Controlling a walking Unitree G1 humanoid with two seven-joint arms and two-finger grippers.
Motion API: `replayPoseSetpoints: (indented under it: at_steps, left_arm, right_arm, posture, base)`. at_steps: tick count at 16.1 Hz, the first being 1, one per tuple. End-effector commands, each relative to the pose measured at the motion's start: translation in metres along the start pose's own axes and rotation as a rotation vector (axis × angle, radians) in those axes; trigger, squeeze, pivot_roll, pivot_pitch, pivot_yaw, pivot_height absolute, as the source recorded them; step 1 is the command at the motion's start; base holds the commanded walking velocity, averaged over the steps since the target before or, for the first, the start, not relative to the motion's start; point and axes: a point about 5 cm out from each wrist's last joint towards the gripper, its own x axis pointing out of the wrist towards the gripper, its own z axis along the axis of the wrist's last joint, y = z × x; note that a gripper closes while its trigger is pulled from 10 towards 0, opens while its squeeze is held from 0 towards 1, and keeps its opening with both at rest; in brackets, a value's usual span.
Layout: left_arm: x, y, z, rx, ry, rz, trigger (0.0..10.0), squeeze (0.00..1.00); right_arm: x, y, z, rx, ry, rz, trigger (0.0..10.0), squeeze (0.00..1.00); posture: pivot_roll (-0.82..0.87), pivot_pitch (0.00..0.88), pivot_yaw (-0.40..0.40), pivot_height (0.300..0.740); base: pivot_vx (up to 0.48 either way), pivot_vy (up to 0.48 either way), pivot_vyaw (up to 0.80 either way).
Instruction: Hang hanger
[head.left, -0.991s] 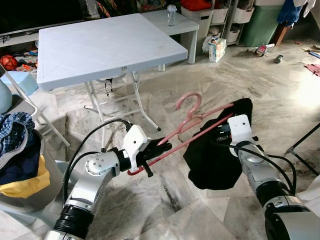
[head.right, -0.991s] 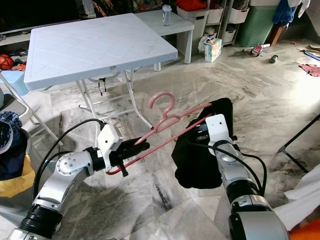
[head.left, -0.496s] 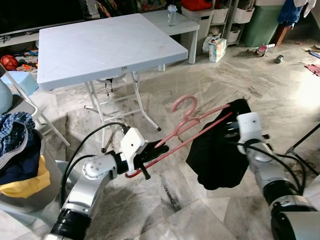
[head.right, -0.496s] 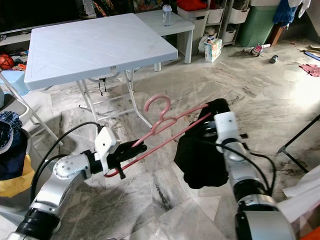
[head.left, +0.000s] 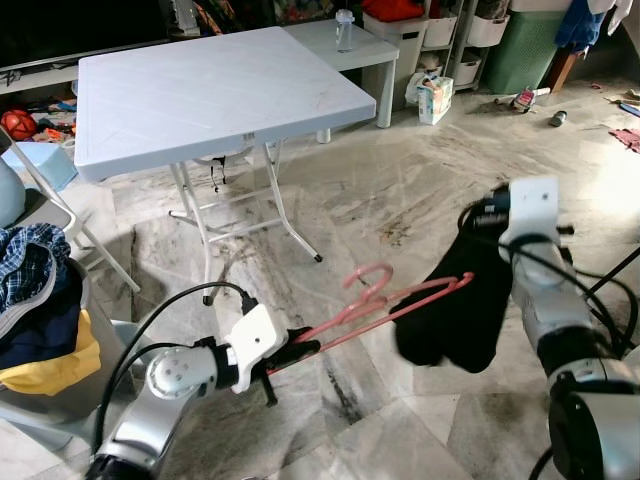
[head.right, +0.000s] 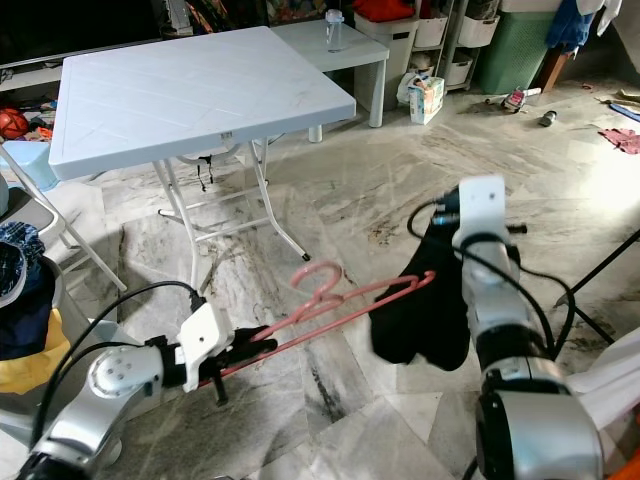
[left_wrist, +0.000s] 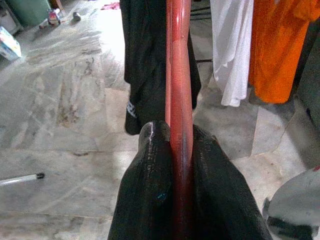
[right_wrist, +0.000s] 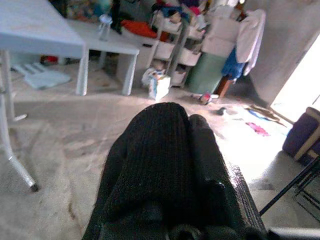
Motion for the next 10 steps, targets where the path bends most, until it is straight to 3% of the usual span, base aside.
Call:
replayPoseSetpoints:
  at_steps: [1,5,7,8,9,10]
  left_arm:
    - [-0.002,-0.002,0.004,0.032,-0.011,-0.010,0.0,0.00]
    - [-0.016,-0.003,0.001,-0.017,-0.027,0.175,0.0,0.00]
    - [-0.032,0.006,-0.008,-0.165,-0.026,0.541,0.0,0.00]
    - [-0.037,0.008,-0.009,-0.180,-0.028,0.615,0.0,0.00]
    - [-0.041,0.011,-0.009,-0.174,-0.027,0.683,2.7,0.00]
    - [-0.045,0.015,-0.010,-0.195,-0.012,0.808,6.5,0.00]
  right_arm:
    - [0.007,-0.008,0.018,0.002,-0.050,-0.044,0.0,0.00]
    - [0.003,-0.022,0.006,-0.064,-0.001,-0.132,0.0,0.00]
    - [-0.004,-0.031,-0.008,-0.058,0.018,-0.136,0.0,0.00]
    - [-0.007,-0.033,-0.012,-0.059,0.022,-0.130,0.0,0.00]
    - [-0.009,-0.034,-0.016,-0.053,0.028,-0.119,0.0,0.00]
    - [-0.014,-0.033,-0.021,-0.014,0.026,-0.076,0.0,0.00]
  posture:
    - [-0.06,0.000,-0.011,0.740]
    - [-0.03,0.000,-0.011,0.740]
    - [-0.01,0.000,-0.011,0.740]
    - [-0.01,0.000,-0.011,0.740]
    - [-0.01,0.000,-0.017,0.740]
    - [0.00,0.000,-0.017,0.740]
  base:
    - [0.000,0.000,0.00]
    - [0.000,0.000,0.00]
    - [0.000,0.000,0.00]
    - [0.000,0.000,0.00]
    - [0.000,0.000,0.00]
    - [0.000,0.000,0.00]
